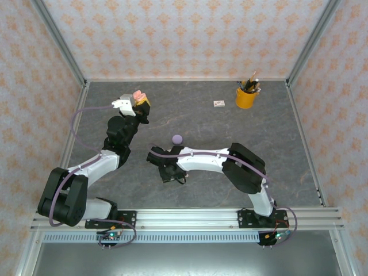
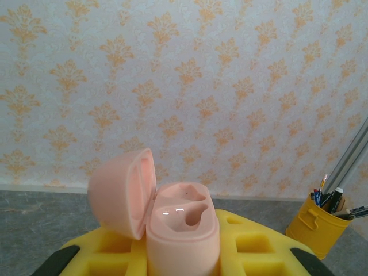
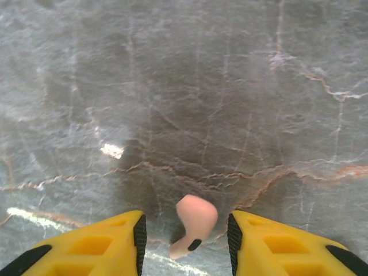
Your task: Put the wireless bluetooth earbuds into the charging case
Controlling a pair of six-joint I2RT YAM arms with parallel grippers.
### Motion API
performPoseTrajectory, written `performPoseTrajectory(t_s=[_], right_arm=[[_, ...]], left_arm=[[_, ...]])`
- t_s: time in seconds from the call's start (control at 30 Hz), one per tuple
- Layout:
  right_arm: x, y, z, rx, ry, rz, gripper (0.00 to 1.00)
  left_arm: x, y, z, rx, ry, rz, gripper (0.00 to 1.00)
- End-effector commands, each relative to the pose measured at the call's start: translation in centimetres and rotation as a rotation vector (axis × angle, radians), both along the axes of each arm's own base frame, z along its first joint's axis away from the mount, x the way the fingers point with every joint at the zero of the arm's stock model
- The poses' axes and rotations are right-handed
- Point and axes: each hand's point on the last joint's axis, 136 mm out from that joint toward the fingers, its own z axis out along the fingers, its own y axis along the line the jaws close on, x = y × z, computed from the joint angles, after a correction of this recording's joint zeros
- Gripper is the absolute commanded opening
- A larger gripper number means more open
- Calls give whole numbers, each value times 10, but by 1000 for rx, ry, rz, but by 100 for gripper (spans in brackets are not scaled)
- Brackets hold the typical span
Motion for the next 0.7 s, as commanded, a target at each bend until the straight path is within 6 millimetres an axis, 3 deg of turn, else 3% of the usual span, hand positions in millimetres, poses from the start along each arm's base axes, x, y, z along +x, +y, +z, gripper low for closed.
performPoseTrajectory(t_s=[0.0,0.33,0.67], right_arm=[[4,-12,-5,-43,-25,-109,43],[9,-8,-7,-32,-36,-177,42],[9,-7,-11,-29,-32,-193,34]], left_arm=[[-3,2,17,-14,-49,18,0],[-4,3,18,-23,-55,19,0],[-5,3,17,-29,-58,17,0]])
